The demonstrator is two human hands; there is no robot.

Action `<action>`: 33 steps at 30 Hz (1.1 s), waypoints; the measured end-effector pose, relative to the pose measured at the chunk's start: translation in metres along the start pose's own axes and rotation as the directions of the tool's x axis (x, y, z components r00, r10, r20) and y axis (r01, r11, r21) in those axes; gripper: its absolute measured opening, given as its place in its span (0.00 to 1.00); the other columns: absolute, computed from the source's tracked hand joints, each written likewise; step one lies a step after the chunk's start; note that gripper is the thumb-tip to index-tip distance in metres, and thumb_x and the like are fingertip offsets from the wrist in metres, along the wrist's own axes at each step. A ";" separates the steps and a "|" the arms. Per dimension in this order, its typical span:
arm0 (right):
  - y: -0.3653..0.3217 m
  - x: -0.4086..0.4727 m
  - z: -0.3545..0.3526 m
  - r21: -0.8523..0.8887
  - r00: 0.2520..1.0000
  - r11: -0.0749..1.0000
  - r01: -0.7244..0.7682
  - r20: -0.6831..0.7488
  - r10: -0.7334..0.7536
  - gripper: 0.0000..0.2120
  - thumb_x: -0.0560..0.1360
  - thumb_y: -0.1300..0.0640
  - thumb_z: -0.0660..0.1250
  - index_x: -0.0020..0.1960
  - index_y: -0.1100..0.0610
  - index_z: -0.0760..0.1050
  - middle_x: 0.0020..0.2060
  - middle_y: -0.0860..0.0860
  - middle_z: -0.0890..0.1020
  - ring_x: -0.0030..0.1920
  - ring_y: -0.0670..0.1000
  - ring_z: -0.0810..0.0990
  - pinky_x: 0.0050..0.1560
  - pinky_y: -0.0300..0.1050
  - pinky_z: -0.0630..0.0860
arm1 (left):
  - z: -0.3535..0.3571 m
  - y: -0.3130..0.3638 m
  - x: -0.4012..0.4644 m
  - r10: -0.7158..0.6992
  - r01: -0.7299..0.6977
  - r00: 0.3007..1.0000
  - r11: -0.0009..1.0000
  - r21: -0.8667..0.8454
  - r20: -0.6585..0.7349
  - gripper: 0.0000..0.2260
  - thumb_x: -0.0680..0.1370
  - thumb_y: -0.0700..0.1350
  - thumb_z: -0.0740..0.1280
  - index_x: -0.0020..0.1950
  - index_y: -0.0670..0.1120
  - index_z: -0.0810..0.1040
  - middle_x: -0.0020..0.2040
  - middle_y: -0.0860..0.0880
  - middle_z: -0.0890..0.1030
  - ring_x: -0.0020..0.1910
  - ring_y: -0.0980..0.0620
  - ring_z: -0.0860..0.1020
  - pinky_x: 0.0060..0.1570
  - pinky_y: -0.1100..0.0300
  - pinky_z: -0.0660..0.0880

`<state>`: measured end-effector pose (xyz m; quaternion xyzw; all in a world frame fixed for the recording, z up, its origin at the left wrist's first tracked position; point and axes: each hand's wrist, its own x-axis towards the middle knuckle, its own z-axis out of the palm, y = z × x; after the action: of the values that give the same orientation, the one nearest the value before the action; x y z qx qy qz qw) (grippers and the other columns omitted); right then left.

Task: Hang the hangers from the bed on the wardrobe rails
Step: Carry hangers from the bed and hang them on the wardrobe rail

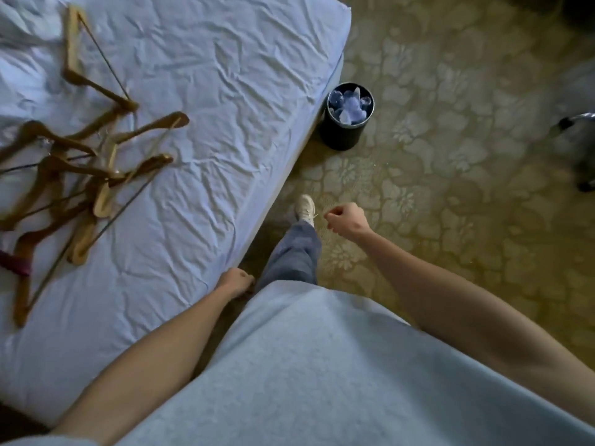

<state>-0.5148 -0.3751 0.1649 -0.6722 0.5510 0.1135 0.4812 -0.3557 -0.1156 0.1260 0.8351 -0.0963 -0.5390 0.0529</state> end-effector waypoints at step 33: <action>-0.373 0.421 -0.137 -0.597 0.760 0.569 0.565 0.646 -0.077 0.08 0.75 0.59 0.67 0.45 0.60 0.84 0.31 0.52 0.84 0.28 0.47 0.80 0.35 0.40 0.78 | -0.222 0.339 0.138 -0.495 0.084 0.869 0.109 -0.990 0.019 0.09 0.80 0.41 0.65 0.48 0.37 0.82 0.35 0.44 0.82 0.28 0.50 0.76 0.29 0.59 0.73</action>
<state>-0.0953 -0.7725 0.1419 -0.8391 0.1456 0.4299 0.2999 -0.1336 -0.4798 0.1596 0.6797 0.4480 -0.3289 0.4787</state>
